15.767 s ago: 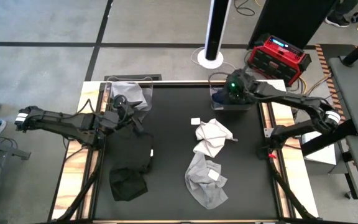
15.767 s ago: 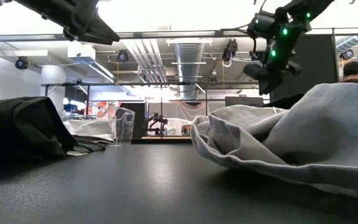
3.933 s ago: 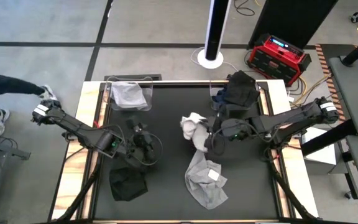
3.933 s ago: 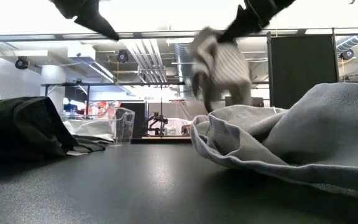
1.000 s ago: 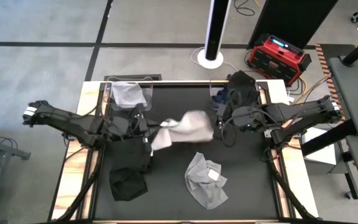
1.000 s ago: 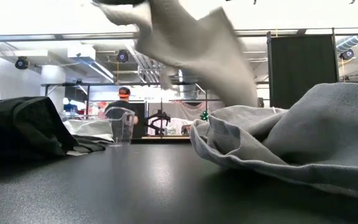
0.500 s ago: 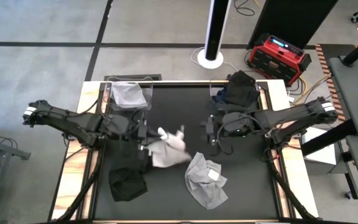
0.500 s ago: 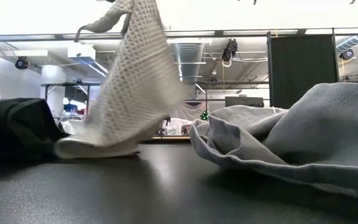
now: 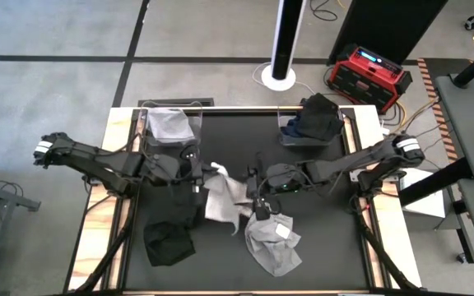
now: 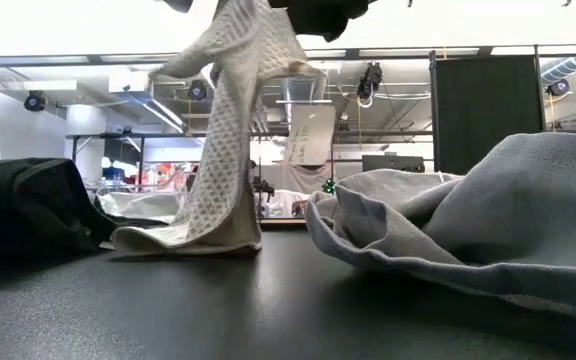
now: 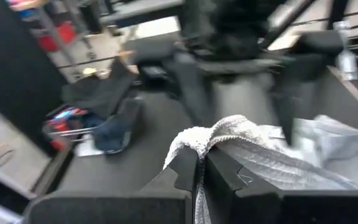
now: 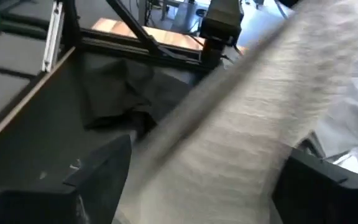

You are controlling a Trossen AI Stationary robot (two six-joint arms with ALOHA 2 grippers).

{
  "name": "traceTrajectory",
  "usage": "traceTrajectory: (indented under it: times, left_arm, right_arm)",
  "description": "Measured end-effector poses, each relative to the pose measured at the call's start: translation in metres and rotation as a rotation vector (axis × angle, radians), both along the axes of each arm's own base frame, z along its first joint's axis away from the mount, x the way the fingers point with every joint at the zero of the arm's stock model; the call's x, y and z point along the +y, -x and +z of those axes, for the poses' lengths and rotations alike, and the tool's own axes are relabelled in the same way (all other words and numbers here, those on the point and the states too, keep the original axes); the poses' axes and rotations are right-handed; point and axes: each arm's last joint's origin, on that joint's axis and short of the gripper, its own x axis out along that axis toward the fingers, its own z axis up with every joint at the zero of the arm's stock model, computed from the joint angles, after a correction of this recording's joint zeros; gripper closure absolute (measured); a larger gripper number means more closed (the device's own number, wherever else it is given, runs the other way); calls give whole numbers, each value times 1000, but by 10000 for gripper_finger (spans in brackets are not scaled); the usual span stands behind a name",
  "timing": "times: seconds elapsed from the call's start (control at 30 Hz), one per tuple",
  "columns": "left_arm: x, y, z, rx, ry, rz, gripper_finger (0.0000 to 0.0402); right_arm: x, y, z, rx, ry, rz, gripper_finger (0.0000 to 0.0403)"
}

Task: Sort towels by color in basket
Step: Put the light gray towel into the left transparent bin

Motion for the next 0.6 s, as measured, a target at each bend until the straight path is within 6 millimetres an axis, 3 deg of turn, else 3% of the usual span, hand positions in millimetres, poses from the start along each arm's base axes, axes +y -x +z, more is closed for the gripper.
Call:
traceTrajectory:
  times: [0.17,0.37,0.47,0.6]
  left_arm:
    - [4,-2,0,-17,-47,163,402]
    - [7,-2,0,-34,-56,262,401]
    - [7,-2,1,-46,-51,262,401]
    - [7,-1,3,-61,-50,261,401]
  right_arm:
    - [0,-8,-10,9,-84,-74,66]
    - [-5,-13,-19,2,-89,-252,79]
    - [-7,-17,-26,19,-106,-276,110]
    - [-13,-22,-35,32,-119,-302,195]
